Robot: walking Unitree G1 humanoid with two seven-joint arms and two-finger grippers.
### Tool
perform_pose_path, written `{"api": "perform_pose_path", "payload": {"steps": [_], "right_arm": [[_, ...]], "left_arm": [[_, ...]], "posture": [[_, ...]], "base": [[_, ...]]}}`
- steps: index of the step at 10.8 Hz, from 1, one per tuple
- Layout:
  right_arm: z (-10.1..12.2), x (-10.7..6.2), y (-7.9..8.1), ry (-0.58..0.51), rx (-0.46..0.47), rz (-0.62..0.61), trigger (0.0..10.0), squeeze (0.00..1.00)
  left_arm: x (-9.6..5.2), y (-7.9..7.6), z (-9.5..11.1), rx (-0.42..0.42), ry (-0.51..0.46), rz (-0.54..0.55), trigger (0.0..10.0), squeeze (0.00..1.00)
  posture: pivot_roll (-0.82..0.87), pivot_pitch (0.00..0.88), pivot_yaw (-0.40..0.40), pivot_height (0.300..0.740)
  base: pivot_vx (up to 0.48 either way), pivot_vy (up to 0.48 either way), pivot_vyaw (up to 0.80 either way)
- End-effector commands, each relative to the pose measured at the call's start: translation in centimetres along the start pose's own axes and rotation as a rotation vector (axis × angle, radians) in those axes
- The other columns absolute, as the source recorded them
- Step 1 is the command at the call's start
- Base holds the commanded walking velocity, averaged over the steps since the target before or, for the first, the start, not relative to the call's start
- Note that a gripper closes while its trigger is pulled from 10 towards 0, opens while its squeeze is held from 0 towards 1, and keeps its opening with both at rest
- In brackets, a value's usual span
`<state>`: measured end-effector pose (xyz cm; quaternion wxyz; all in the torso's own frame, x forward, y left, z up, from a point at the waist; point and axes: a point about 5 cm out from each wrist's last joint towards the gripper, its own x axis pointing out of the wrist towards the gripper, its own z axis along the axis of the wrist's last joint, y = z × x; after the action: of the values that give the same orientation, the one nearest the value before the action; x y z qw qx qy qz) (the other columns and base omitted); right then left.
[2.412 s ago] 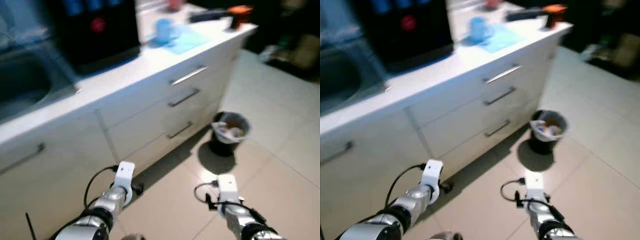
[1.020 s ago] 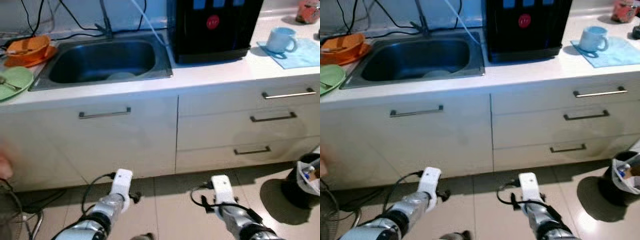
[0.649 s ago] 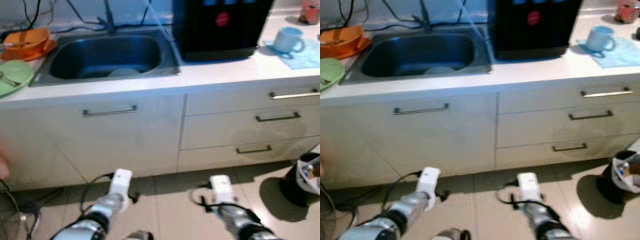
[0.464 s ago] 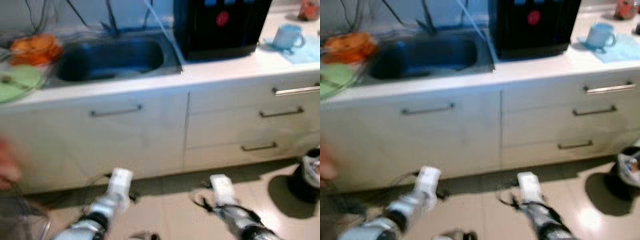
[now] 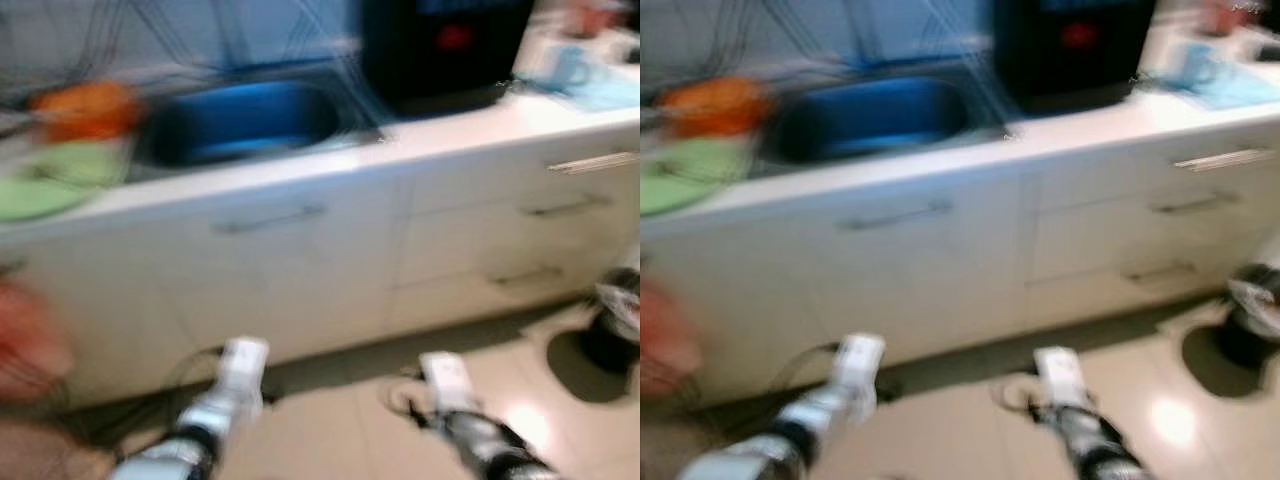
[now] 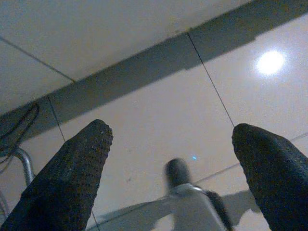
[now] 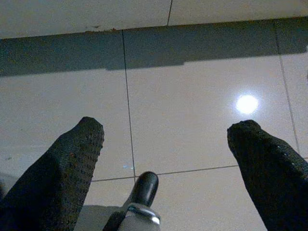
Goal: Kitchen organization
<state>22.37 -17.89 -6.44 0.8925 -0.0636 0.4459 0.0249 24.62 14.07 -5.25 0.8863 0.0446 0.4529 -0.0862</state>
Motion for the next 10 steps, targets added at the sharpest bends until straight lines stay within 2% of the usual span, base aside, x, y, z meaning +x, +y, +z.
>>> {"api": "perform_pose_path", "payload": {"steps": [1,2,4,5,7,10], "right_arm": [[0.6,0.1,1.0,-0.018,-0.006,0.023,10.0,0.0],[0.7,0.1,1.0,-0.021,-0.003,0.024,10.0,0.0],[1.0,0.1,1.0,-0.032,0.015,0.026,10.0,0.0],[1.0,0.1,0.9,-0.032,-0.009,0.03,10.0,0.0],[1.0,0.1,0.9,-0.029,-0.022,0.025,10.0,0.0],[0.8,0.1,1.0,-0.027,-0.01,0.025,10.0,0.0]], "left_arm": [[-0.1,1.2,0.2,0.002,0.001,0.037,10.0,0.0],[-0.1,1.2,0.3,0.003,-0.001,0.037,10.0,0.0],[-0.1,1.2,0.9,0.003,-0.018,0.032,10.0,0.0],[-0.1,1.1,1.2,-0.001,-0.033,0.027,10.0,0.0],[-0.1,1.0,1.6,0.012,-0.047,0.02,10.0,0.0],[-0.2,1.2,1.9,0.024,-0.06,0.014,10.0,0.0]], "posture": [[0.09,0.0,0.061,0.74],[0.09,0.0,0.062,0.74],[0.09,0.0,0.064,0.74],[0.09,0.0,0.063,0.74],[0.09,0.0,0.064,0.74],[0.09,0.0,0.071,0.74]], "base": [[0.0,0.431,0.0],[0.0,0.304,0.0],[0.0,0.0,0.0],[0.0,0.0,0.0],[0.0,0.0,0.8],[0.082,0.0,0.0]]}}
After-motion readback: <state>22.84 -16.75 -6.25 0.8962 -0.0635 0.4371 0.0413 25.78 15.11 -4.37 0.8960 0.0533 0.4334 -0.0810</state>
